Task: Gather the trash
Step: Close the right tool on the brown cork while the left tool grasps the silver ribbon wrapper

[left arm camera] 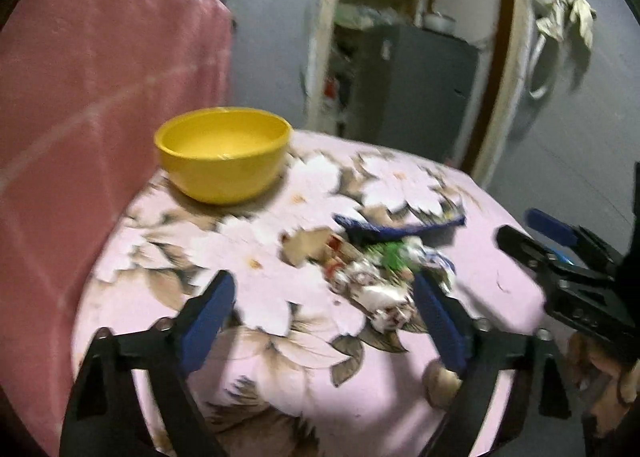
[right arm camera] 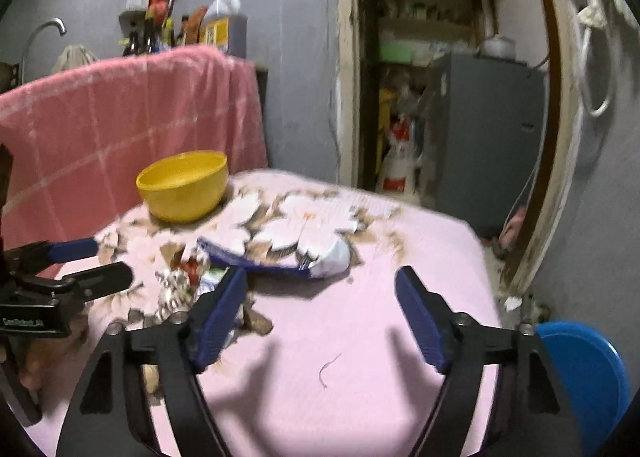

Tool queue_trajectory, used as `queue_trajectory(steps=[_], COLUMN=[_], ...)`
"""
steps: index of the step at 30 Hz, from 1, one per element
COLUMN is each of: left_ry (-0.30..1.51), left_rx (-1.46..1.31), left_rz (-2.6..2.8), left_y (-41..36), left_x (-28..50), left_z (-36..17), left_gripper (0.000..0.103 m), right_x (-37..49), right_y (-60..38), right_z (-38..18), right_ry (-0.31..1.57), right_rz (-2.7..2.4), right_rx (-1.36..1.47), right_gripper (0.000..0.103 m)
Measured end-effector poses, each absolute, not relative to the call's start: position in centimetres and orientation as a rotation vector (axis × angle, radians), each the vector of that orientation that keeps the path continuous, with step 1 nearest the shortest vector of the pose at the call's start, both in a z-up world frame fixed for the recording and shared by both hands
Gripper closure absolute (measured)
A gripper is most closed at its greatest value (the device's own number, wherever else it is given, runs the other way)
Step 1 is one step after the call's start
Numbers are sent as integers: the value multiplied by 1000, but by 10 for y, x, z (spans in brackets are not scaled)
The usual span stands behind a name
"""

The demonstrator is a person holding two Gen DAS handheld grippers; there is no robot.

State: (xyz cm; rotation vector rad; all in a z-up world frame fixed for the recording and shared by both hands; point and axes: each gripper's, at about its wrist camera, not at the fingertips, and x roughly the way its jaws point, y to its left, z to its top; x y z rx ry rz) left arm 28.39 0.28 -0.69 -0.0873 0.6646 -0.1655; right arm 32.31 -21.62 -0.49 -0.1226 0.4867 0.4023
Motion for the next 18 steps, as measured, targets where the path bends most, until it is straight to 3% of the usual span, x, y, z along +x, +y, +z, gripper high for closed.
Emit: queue_trajectory(steps=[3,7,10,16,18], left_ry=[714,769,778,811,816], left_rx=[-84,-90,-106,-145,-157], left_rz=[-213,-251,-278,-341,-356], left_y=[-2,-6,-7,-9,-8], left_x=[292,302,307,312,312], left_z=[-12,-17,-18,-20,-21], left_gripper=[39,44,46,61,70], right_x=[331,340,343,346,344], right_y=[-209,-198,-192,-188,-184], right_z=[-13,-21,-26,-30,-32], right_ry=[554,633,668,722,734], right_rz=[424,431,460,545,569], right_rx=[-155,-199,-222,-219,-230], right_gripper=[41,51,54,60,62])
